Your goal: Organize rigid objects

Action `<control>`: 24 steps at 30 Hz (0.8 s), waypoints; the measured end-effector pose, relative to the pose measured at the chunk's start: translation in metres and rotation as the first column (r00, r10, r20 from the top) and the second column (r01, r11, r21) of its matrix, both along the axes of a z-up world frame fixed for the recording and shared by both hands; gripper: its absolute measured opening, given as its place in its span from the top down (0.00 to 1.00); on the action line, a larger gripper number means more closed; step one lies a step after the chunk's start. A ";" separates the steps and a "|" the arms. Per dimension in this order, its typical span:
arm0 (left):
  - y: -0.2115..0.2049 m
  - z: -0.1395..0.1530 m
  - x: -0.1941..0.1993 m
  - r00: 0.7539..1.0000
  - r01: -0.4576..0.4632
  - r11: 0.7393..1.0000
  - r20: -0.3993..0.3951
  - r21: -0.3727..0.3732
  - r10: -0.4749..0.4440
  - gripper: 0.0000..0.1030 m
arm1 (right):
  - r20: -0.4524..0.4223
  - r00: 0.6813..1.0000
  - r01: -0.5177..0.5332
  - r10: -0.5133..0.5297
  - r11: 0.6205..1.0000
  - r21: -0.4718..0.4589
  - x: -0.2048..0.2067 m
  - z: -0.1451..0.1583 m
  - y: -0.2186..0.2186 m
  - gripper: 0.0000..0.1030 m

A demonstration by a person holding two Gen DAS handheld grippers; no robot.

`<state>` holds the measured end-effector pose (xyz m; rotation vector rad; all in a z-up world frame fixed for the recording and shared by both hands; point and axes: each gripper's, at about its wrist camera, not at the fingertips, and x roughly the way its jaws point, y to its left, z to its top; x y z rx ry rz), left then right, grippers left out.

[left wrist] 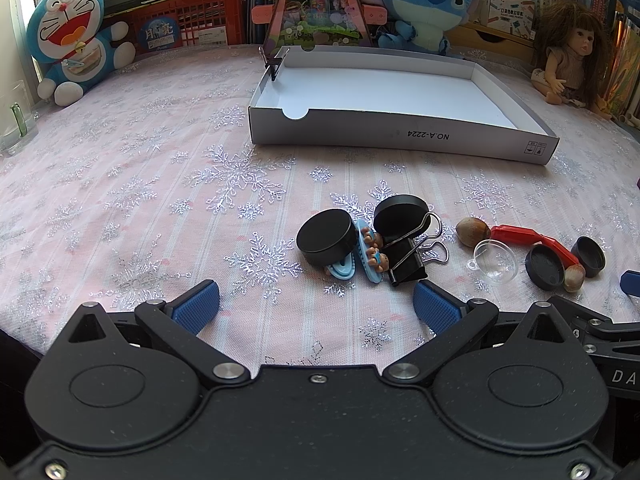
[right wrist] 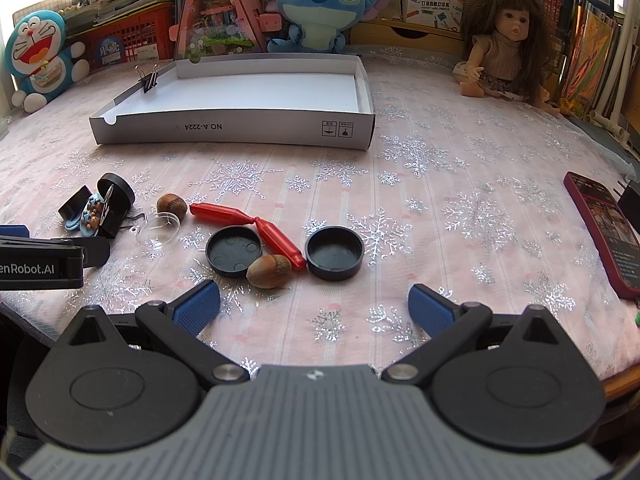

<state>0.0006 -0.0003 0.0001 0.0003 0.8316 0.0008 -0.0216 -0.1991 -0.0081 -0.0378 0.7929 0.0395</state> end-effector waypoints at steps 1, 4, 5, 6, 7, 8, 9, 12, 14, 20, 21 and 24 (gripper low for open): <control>0.000 0.000 0.000 1.000 0.000 1.000 0.000 0.000 0.000 0.00 | 0.000 1.000 0.000 0.000 1.000 0.000 0.000 0.000 0.000 0.00; 0.000 0.000 0.000 1.000 0.000 1.000 0.000 0.000 0.000 0.00 | 0.001 1.000 0.000 0.000 1.000 0.000 0.000 0.000 0.000 0.00; 0.000 0.000 0.000 1.000 0.000 1.000 0.000 0.000 0.000 0.00 | 0.000 1.000 0.000 0.000 1.000 0.000 0.000 0.000 0.000 0.00; 0.000 0.000 0.000 1.000 0.000 1.000 0.000 0.000 0.000 0.00 | 0.000 1.000 0.000 0.000 1.000 0.000 0.000 0.000 0.000 0.00; 0.000 0.000 0.000 1.000 0.000 1.000 0.000 0.000 0.000 0.00 | 0.000 1.000 0.000 0.000 1.000 0.000 0.000 0.000 0.000 0.00; 0.000 0.000 0.000 1.000 0.000 1.000 0.000 0.000 0.000 0.00 | 0.000 1.000 0.000 0.000 1.000 0.000 0.000 0.001 0.000 0.00; 0.000 0.000 0.000 1.000 0.000 1.000 0.000 0.000 0.000 0.00 | 0.000 1.000 0.000 0.000 1.000 0.000 0.000 0.001 0.000 0.00; 0.000 0.000 0.000 1.000 0.000 1.000 0.000 0.000 0.000 0.00 | 0.001 1.000 0.000 0.000 1.000 0.000 0.000 0.001 -0.001 0.00; 0.000 0.000 0.000 1.000 0.000 1.000 0.000 0.000 0.000 0.00 | 0.001 1.000 0.000 0.000 1.000 0.000 0.000 0.001 -0.001 0.00; 0.000 0.000 0.000 1.000 0.000 1.000 0.000 0.000 0.000 0.00 | 0.001 1.000 0.000 0.000 1.000 0.000 -0.002 0.001 0.001 0.00; 0.000 0.000 0.000 1.000 0.000 1.000 0.000 0.000 0.000 0.00 | 0.001 1.000 0.000 0.000 1.000 0.000 -0.002 0.001 0.001 0.00; 0.000 0.000 0.000 1.000 0.000 1.000 0.000 0.000 0.000 0.00 | 0.002 1.000 -0.002 0.002 1.000 0.000 -0.001 0.000 -0.001 0.00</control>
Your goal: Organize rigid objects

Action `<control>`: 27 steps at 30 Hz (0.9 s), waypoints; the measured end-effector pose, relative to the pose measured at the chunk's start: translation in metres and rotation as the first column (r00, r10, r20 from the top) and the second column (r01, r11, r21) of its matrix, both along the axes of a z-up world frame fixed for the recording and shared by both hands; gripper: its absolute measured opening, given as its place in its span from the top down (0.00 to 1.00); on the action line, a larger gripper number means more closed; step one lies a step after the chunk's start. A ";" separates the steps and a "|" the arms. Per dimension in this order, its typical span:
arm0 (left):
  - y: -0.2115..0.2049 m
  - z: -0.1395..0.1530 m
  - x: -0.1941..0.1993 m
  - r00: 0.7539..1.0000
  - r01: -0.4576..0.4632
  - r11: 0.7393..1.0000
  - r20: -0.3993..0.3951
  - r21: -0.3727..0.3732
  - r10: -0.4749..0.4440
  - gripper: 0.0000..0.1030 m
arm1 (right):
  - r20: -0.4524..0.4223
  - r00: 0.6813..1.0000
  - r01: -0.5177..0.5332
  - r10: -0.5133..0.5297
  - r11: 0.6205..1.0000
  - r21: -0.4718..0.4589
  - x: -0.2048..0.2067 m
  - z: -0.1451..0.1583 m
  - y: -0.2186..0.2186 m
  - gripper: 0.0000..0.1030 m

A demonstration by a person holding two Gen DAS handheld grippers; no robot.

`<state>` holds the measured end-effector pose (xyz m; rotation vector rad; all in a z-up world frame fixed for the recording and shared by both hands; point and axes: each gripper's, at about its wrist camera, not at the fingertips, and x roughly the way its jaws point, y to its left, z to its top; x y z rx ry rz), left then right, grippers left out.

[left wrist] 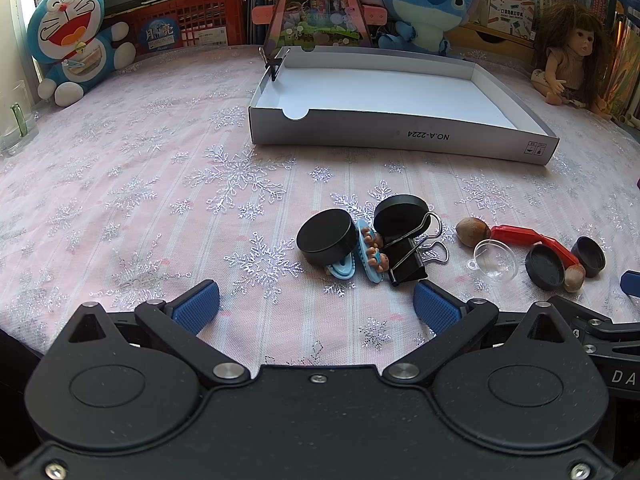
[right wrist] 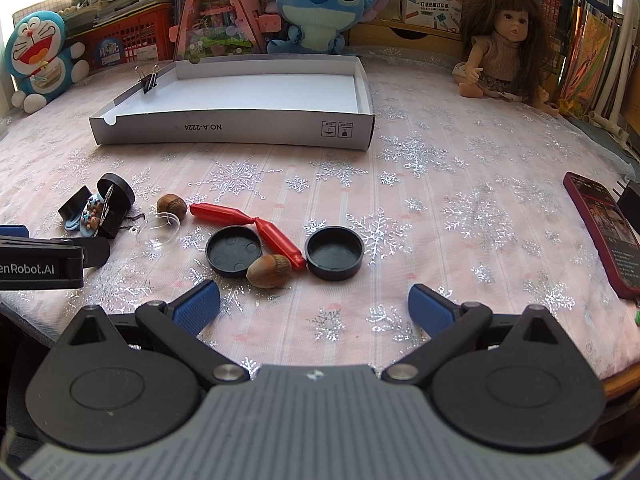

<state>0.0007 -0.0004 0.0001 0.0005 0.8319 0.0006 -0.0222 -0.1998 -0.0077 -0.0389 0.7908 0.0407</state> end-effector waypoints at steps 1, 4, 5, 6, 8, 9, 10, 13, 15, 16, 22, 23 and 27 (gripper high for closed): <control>0.000 0.000 0.000 1.000 0.000 1.000 0.000 0.000 0.000 0.00 | 0.001 1.000 -0.001 0.001 1.000 0.001 0.000 0.000 -0.001 0.00; 0.000 0.000 0.000 1.000 0.000 1.000 0.001 0.000 0.000 0.00 | 0.002 1.000 -0.002 0.002 1.000 0.001 0.000 0.000 -0.001 0.00; 0.000 0.000 0.000 1.000 0.000 1.000 0.001 0.000 0.000 0.00 | 0.002 1.000 -0.002 0.002 1.000 0.001 -0.001 0.000 -0.001 0.00; 0.000 0.000 0.000 1.000 0.000 1.000 0.000 0.000 0.000 0.00 | 0.002 1.000 -0.002 0.002 1.000 0.002 -0.001 0.000 0.000 0.00; 0.001 0.000 0.000 1.000 0.004 1.000 0.002 0.000 -0.004 0.00 | 0.003 1.000 -0.006 0.006 1.000 0.005 -0.001 -0.001 -0.002 0.00; 0.003 0.000 0.000 1.000 0.008 1.000 0.004 -0.001 -0.008 0.00 | 0.005 1.000 -0.010 0.009 1.000 0.010 0.001 -0.001 -0.003 0.00; 0.007 0.000 -0.002 1.000 0.014 1.000 0.009 -0.010 -0.014 0.00 | 0.011 1.000 -0.014 0.014 1.000 0.012 0.000 -0.002 -0.003 0.00; 0.008 0.000 -0.003 1.000 0.021 1.000 0.011 -0.012 -0.021 0.00 | 0.020 1.000 -0.020 0.020 1.000 0.013 -0.005 0.001 -0.008 0.00; 0.007 0.000 -0.004 1.000 0.022 1.000 0.013 -0.012 -0.021 0.00 | 0.025 0.999 -0.024 0.024 1.000 0.012 -0.005 -0.001 -0.006 0.00; 0.008 -0.002 -0.002 1.000 0.021 1.000 0.015 -0.009 -0.020 0.00 | 0.029 0.999 -0.027 0.026 1.000 0.012 -0.005 -0.002 -0.006 0.00; 0.005 -0.003 -0.005 0.999 0.015 1.000 0.030 -0.005 -0.015 0.00 | 0.061 0.997 -0.043 0.042 0.999 0.018 -0.006 -0.004 -0.007 0.00; 0.005 -0.002 -0.006 0.999 0.016 1.000 0.030 -0.007 -0.016 0.01 | 0.068 0.997 -0.043 0.042 0.999 0.020 -0.008 -0.004 -0.007 0.00; 0.006 0.004 -0.011 0.998 0.039 0.999 0.054 -0.012 -0.039 0.19 | 0.106 0.992 -0.077 0.073 0.996 0.041 -0.013 0.001 -0.007 0.07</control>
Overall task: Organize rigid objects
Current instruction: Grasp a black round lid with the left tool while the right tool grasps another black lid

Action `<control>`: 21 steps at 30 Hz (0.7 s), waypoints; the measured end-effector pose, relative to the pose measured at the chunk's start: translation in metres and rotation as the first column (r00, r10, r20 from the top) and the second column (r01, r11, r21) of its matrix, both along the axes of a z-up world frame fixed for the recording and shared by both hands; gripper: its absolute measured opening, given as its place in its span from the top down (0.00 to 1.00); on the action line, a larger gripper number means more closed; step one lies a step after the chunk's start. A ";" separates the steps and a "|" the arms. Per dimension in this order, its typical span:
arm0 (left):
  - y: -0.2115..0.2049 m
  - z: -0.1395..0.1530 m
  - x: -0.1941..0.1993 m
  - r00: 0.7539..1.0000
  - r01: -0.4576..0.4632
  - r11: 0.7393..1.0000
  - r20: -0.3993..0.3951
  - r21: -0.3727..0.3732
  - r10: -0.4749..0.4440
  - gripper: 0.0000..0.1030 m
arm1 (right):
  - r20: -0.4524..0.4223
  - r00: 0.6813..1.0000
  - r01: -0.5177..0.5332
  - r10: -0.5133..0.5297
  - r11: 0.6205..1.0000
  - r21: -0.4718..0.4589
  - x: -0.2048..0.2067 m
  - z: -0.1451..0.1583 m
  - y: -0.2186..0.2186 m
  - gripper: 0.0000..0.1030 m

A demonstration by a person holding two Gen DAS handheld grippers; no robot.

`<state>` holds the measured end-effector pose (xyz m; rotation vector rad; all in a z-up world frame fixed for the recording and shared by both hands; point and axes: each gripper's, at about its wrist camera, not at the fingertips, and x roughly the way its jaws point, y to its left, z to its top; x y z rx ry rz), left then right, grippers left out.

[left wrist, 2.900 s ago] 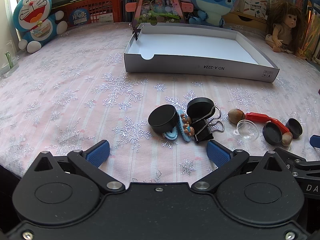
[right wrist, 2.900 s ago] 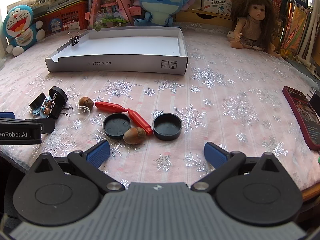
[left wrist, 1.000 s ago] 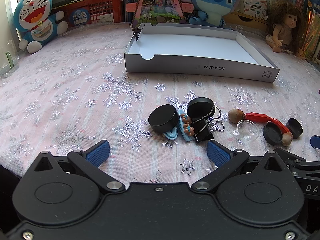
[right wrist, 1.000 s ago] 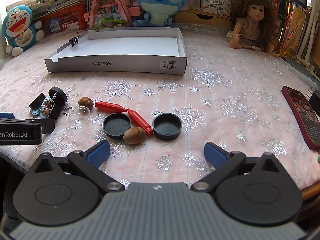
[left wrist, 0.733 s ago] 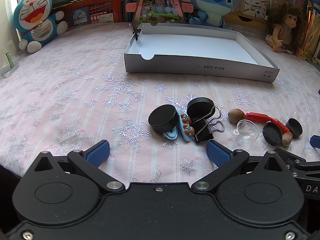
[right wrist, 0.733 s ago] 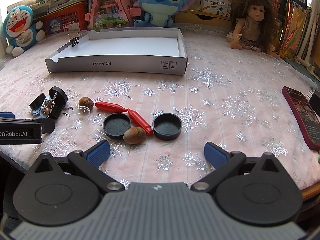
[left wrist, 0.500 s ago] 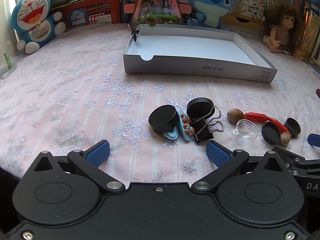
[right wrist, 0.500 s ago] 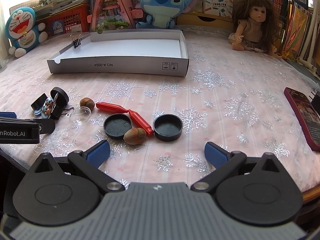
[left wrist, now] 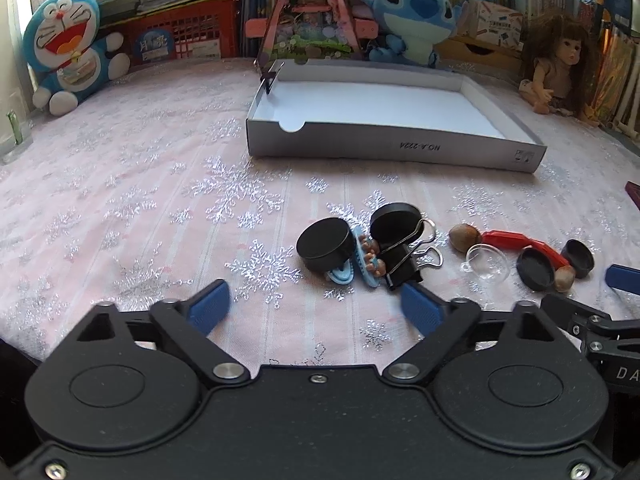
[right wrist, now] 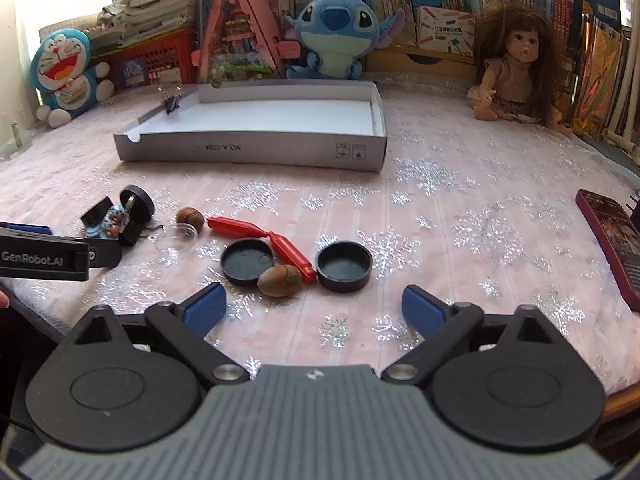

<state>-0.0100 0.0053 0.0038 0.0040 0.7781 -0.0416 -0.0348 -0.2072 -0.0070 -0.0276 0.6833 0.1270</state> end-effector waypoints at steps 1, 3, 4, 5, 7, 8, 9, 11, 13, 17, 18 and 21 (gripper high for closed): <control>-0.001 0.001 -0.001 1.000 0.012 1.000 0.006 0.006 -0.012 0.24 | 0.013 1.000 -0.010 0.010 1.000 0.003 -0.001 0.001 0.000 0.08; -0.002 0.004 -0.002 0.999 0.034 0.999 0.015 0.013 -0.035 0.31 | 0.039 0.999 -0.017 0.017 1.000 0.001 -0.002 0.005 -0.001 0.12; -0.003 0.005 -0.002 0.999 0.044 0.999 0.020 0.014 -0.044 0.36 | 0.051 0.999 -0.017 0.017 1.000 0.000 -0.003 0.007 -0.002 0.15; -0.002 0.007 -0.002 0.998 0.051 0.999 0.029 0.012 -0.051 0.43 | 0.064 0.998 -0.012 0.012 1.000 0.000 -0.003 0.008 -0.004 0.16; -0.001 0.011 -0.003 0.997 0.056 0.998 0.050 0.011 -0.056 0.54 | 0.086 0.996 0.002 -0.002 1.000 -0.001 -0.004 0.012 -0.009 0.23; 0.001 0.013 -0.004 0.996 0.057 0.998 0.065 0.013 -0.058 0.57 | 0.097 0.995 0.013 -0.013 1.000 -0.003 -0.005 0.013 -0.012 0.24; 0.002 0.015 -0.005 0.995 0.058 0.998 0.080 0.018 -0.059 0.57 | 0.102 0.995 0.022 -0.021 1.000 -0.008 -0.005 0.014 -0.015 0.28; 0.002 0.018 -0.006 0.991 0.059 0.997 0.114 0.045 -0.064 0.61 | 0.100 0.994 0.041 -0.039 0.999 -0.024 -0.004 0.014 -0.019 0.36; 0.003 0.019 -0.006 0.989 0.060 0.996 0.130 0.068 -0.069 0.61 | 0.084 0.995 0.049 -0.046 0.998 -0.029 -0.002 0.011 -0.022 0.44; 0.004 0.016 0.000 0.991 0.073 0.997 0.108 0.039 -0.077 0.61 | 0.066 0.997 0.031 -0.029 0.999 -0.032 -0.001 0.007 -0.021 0.48; 0.005 0.014 0.001 0.992 0.073 0.997 0.104 0.026 -0.075 0.61 | 0.065 0.998 0.023 -0.021 0.999 -0.034 -0.001 0.006 -0.019 0.48; 0.006 0.012 0.006 0.993 0.059 0.998 0.103 0.007 -0.059 0.61 | 0.065 0.998 0.012 -0.009 0.999 -0.039 0.000 0.004 -0.016 0.49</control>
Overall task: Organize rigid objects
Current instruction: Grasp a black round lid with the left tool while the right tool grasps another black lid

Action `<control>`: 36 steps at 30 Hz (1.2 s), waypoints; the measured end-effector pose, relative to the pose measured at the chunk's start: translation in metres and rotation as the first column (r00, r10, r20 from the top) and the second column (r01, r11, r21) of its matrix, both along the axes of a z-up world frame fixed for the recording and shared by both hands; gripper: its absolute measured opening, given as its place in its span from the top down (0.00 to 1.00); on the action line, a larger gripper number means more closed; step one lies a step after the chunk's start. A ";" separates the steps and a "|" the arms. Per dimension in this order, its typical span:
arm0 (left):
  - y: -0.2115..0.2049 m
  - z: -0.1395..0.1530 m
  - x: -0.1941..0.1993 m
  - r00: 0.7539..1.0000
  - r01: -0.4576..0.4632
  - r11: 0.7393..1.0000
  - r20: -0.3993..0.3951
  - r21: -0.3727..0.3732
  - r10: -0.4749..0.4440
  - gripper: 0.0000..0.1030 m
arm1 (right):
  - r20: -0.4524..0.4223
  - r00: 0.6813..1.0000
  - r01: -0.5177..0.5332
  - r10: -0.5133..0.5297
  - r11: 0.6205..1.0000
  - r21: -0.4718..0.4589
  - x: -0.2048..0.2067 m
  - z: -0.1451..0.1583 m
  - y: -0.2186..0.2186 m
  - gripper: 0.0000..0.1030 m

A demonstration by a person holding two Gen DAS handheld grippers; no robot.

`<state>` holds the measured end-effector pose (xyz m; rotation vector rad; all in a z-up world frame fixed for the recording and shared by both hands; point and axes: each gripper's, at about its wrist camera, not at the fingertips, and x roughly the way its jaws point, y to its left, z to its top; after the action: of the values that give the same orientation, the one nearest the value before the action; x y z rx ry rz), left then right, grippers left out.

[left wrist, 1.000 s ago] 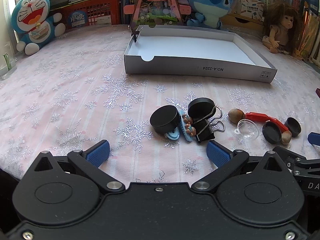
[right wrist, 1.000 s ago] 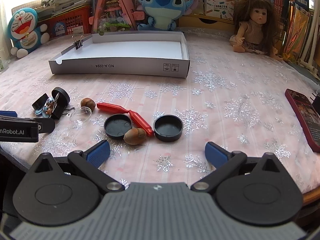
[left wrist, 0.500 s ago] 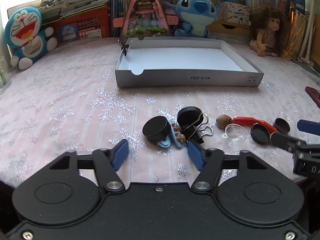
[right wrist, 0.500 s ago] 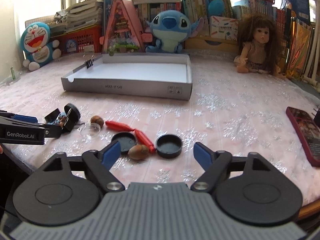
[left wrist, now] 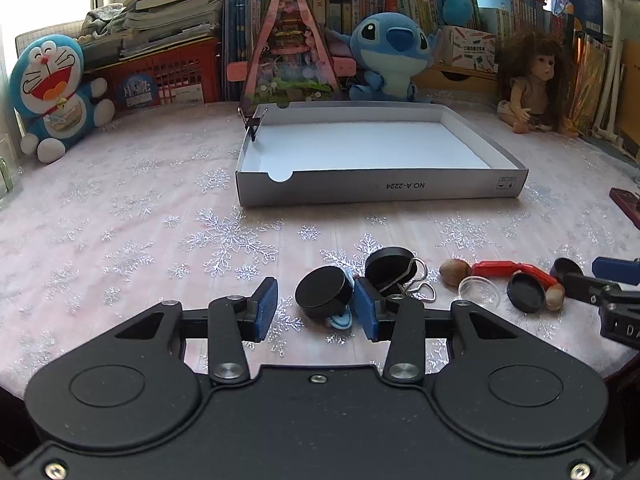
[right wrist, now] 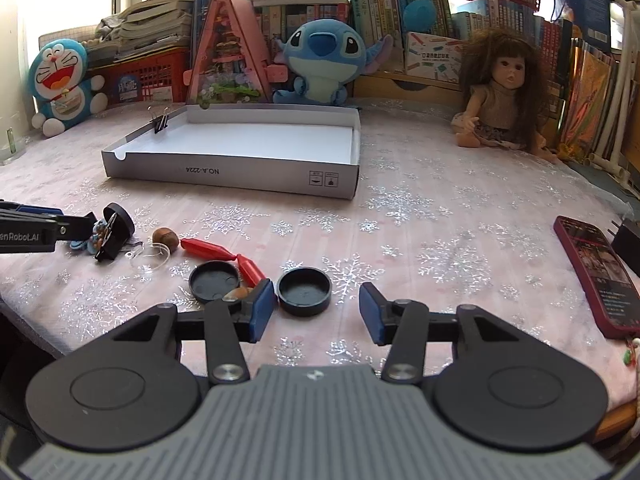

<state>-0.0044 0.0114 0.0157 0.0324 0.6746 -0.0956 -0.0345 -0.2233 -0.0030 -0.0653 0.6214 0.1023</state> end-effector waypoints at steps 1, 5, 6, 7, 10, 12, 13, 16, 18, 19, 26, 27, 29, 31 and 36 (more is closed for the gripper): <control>0.000 0.000 0.001 1.000 -0.005 1.000 0.000 -0.004 0.005 0.61 | 0.000 1.000 0.001 -0.001 1.000 -0.005 0.001 -0.001 0.000 0.50; 0.006 -0.001 0.006 1.000 -0.022 0.999 -0.005 -0.035 0.022 0.61 | -0.015 0.999 0.042 -0.042 0.999 -0.012 0.007 -0.004 -0.004 0.54; 0.008 -0.002 0.006 1.000 -0.028 0.999 -0.005 -0.038 0.028 0.61 | -0.018 0.999 0.046 -0.047 0.999 -0.009 0.008 -0.005 -0.005 0.54; 0.009 -0.002 0.006 0.999 -0.035 0.999 -0.003 -0.039 0.035 0.61 | -0.017 0.999 0.049 -0.049 0.999 -0.009 0.009 -0.005 -0.006 0.54; 0.011 -0.004 0.008 0.999 -0.051 0.998 -0.002 -0.036 0.051 0.61 | -0.009 0.998 0.057 -0.057 0.998 -0.020 0.009 -0.006 -0.007 0.54; 0.011 -0.005 0.010 0.998 -0.056 0.998 -0.002 -0.034 0.056 0.59 | -0.006 0.998 0.064 -0.064 0.998 -0.017 0.011 -0.006 -0.008 0.54; 0.012 -0.006 0.010 0.998 -0.058 0.998 -0.001 -0.036 0.058 0.58 | -0.005 0.998 0.066 -0.066 0.998 -0.015 0.012 -0.006 -0.008 0.54; 0.013 -0.007 0.013 0.998 -0.064 0.997 -0.001 -0.049 0.064 0.58 | 0.003 0.997 0.074 -0.074 0.997 -0.012 0.013 -0.007 -0.009 0.53; 0.015 -0.008 0.015 0.997 -0.076 0.995 -0.006 -0.064 0.076 0.58 | 0.009 0.997 0.081 -0.081 0.997 -0.011 0.015 -0.007 -0.009 0.53; 0.017 -0.007 0.015 0.996 -0.088 0.993 -0.007 -0.073 0.088 0.58 | 0.012 0.996 0.088 -0.088 0.996 -0.013 0.015 -0.007 -0.010 0.53; 0.025 0.002 0.008 0.994 -0.096 0.994 0.043 -0.057 0.098 0.57 | 0.017 0.992 0.123 -0.123 0.992 -0.018 0.020 -0.008 -0.017 0.53; 0.024 0.001 0.008 0.995 -0.086 0.995 0.039 -0.057 0.088 0.57 | 0.017 0.992 0.124 -0.124 0.992 -0.018 0.020 -0.008 -0.017 0.53; 0.023 -0.003 0.009 0.997 -0.076 0.995 0.022 -0.060 0.078 0.57 | 0.019 0.993 0.121 -0.121 0.993 -0.016 0.020 -0.008 -0.016 0.53; 0.022 -0.007 0.012 0.997 -0.082 0.994 0.004 -0.066 0.082 0.57 | 0.020 0.993 0.115 -0.115 0.993 -0.016 0.020 -0.008 -0.015 0.53; 0.025 -0.010 0.015 0.995 -0.100 0.990 -0.002 -0.099 0.100 0.57 | 0.026 0.992 0.125 -0.124 0.992 -0.018 0.021 -0.008 -0.017 0.53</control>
<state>0.0110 0.0369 0.0060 -0.0971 0.6669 -0.0325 -0.0140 -0.2399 -0.0112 -0.0463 0.6001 -0.0252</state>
